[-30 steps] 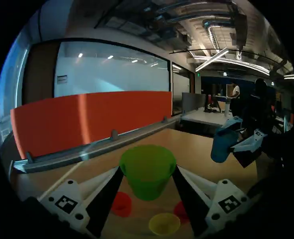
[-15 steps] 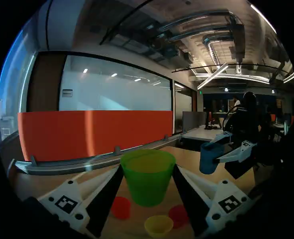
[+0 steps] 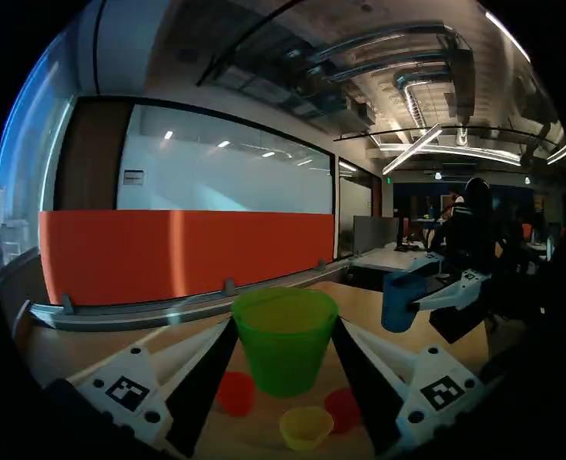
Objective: Pour water
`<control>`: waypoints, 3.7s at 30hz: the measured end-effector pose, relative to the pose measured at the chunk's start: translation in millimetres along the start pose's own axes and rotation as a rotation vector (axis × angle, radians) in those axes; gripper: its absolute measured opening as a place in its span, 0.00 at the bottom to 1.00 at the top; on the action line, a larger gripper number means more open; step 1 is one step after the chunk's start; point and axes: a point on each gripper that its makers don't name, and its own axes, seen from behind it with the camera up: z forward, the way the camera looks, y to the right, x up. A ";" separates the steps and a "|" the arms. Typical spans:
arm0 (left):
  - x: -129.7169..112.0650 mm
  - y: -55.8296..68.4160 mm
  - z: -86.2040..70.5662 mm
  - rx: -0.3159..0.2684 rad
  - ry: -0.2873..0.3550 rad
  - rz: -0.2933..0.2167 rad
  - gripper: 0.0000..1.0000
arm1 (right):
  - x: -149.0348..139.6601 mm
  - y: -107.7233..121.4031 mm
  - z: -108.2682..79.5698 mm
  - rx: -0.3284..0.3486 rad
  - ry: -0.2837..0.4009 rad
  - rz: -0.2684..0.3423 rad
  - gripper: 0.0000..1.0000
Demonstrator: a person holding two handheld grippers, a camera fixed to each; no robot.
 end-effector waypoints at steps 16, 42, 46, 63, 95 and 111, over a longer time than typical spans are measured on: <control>-19.3 11.7 -5.0 -0.021 -0.036 0.022 0.86 | 11.2 -2.8 14.3 0.032 0.010 -0.025 0.90; -32.5 46.4 -12.3 -0.081 -0.067 0.019 0.86 | 60.8 -19.3 48.8 0.120 0.072 -0.064 0.90; -32.3 49.0 -11.4 -0.085 -0.069 0.022 0.87 | 66.2 -21.2 52.2 0.132 0.080 -0.075 0.90; -33.2 63.9 -6.3 -0.109 -0.067 0.027 0.86 | 98.5 -27.7 62.8 0.157 0.132 -0.207 0.90; -34.3 72.6 -1.2 -0.127 -0.057 0.042 0.86 | 141.3 -33.8 80.1 0.128 0.170 -0.664 0.90; -29.5 74.4 0.9 -0.138 -0.051 0.039 0.86 | 152.1 -31.8 87.3 0.088 0.169 -0.857 0.90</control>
